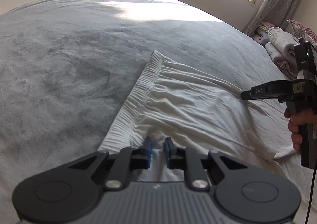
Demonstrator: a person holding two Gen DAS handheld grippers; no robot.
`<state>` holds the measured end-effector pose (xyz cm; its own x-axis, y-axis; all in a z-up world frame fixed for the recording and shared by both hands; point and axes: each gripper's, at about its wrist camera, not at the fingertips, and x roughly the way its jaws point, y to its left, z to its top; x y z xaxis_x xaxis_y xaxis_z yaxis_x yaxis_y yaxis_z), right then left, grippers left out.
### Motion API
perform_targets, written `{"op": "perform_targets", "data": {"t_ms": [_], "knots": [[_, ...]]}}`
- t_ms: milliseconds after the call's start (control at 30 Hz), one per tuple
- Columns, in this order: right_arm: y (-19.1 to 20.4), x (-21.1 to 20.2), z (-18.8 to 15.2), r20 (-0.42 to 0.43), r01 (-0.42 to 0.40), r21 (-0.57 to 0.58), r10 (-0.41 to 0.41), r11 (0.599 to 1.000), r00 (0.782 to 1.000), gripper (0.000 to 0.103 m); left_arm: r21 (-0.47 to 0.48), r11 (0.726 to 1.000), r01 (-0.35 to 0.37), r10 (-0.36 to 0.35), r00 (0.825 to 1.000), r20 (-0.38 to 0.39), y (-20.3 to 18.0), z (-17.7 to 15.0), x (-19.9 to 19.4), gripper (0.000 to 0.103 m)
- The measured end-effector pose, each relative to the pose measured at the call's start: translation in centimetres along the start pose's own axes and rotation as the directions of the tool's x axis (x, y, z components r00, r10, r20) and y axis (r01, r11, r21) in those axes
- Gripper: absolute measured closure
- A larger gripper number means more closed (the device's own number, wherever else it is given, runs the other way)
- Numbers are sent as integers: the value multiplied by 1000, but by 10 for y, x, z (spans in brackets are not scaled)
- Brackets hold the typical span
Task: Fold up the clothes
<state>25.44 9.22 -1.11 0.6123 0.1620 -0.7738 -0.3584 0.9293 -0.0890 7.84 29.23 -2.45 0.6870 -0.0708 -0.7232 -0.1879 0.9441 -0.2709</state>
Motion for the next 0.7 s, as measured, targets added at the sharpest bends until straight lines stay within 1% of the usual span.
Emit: {"op": "perform_targets", "data": {"t_ms": [233,400,567,700], "knots": [[2,-53,-2,89,12,-33,-9,999,996,102,-37,999,33,-33,999,-5,11,0,0,91],[9,-93,-11,131,10,-41,-4,999,991,102,-85,994,67,-68,998,-8,22,0,1,94],[16,-128,-27,157,-23,-26,27,999,987,103,-110,990,86,-88,996,-8,29,-1,2,98],[27,-158,-48,188,-78,-46,85,996,978,103,-120,987,103,-104,995,-8,33,-1,4,98]]}}
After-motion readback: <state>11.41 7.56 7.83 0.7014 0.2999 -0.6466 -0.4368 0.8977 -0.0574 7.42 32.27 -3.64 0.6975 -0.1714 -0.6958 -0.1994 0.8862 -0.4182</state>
